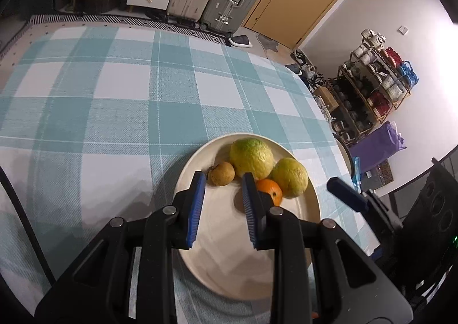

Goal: Organize fruits
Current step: 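Carry both fruits onto the cream plate and open both grippers, then withdraw both grippers from the plate toward the remaining tomatoes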

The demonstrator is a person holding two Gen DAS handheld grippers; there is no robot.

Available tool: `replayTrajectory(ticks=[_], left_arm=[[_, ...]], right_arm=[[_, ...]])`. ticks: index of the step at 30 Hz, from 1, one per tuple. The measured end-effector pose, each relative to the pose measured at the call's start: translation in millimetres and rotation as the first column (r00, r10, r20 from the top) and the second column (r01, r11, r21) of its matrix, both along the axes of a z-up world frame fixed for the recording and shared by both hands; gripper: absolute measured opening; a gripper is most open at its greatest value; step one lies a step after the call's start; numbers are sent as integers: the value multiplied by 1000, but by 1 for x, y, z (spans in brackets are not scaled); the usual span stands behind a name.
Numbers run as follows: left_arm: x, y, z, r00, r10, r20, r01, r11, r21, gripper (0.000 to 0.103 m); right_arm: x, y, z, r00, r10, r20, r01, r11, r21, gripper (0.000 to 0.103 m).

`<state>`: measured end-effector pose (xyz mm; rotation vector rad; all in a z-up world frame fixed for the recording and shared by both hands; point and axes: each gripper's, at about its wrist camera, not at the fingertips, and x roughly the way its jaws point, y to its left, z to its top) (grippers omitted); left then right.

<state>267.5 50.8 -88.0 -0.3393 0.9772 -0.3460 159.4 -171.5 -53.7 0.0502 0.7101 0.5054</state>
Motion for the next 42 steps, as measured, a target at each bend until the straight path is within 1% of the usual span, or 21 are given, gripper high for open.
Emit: replayTrajectory(ticks=[3, 8, 10, 12, 14, 16, 20, 23, 25, 27, 29, 31, 34, 37, 39, 41, 42], left_arm=[[-16, -1, 6, 1000, 2, 17, -2, 1000, 28, 23], [-45, -6, 15, 1000, -1, 30, -2, 996, 87, 23], [-57, -9, 19, 999, -1, 42, -4, 994, 112, 27], [-72, -12, 27, 997, -2, 72, -9, 989, 150, 29], [-85, -13, 34, 994, 11, 106, -29, 984, 175, 29], [-102, -15, 40, 991, 27, 134, -53, 978, 199, 32], [-134, -18, 45, 982, 54, 180, -94, 970, 224, 49], [-152, -21, 45, 978, 75, 196, -122, 963, 240, 50], [-164, -23, 43, 977, 87, 197, -136, 959, 249, 52], [-174, -24, 40, 975, 104, 194, -153, 955, 255, 70], [-181, -23, 38, 974, 120, 193, -168, 951, 259, 79], [-187, -23, 35, 975, 123, 184, -170, 950, 263, 79], [-195, -23, 28, 978, 129, 162, -168, 951, 260, 81], [-203, -23, 21, 979, 143, 148, -179, 947, 268, 87], [-208, -22, 16, 978, 160, 136, -192, 944, 270, 96], [-212, -20, 11, 975, 179, 130, -209, 939, 273, 100], [-214, -20, 9, 975, 183, 128, -212, 938, 273, 100]], right_arm=[[-9, -9, 5, 1000, -21, -4, 22, 1000, 14, 80], [-23, -19, 9, 998, -48, -36, 49, 999, 21, 80], [-30, -21, 10, 998, -56, -37, 56, 998, 15, 80], [-38, -23, 10, 997, -61, -43, 62, 998, 12, 80], [-45, -28, 11, 996, -79, -46, 80, 997, 17, 85], [-52, -32, 12, 994, -98, -44, 99, 995, 27, 87], [-65, -42, 16, 992, -117, -51, 120, 991, 53, 89], [-77, -46, 19, 990, -132, -40, 134, 990, 50, 93], [-86, -48, 21, 990, -135, -27, 136, 989, 53, 96], [-95, -49, 23, 991, -130, -14, 131, 990, 52, 97], [-104, -48, 24, 992, -122, -7, 123, 992, 33, 97], [-112, -46, 24, 993, -121, -1, 121, 993, 10, 97], [-120, -47, 23, 994, -113, -4, 113, 994, -1, 98], [-128, -49, 21, 993, -116, -13, 116, 993, -2, 101], [-133, -50, 18, 995, -98, -25, 99, 995, 20, 101], [-140, -52, 17, 997, -73, -27, 74, 996, 53, 101], [-143, -52, 17, 997, -69, -25, 70, 996, 55, 101]])
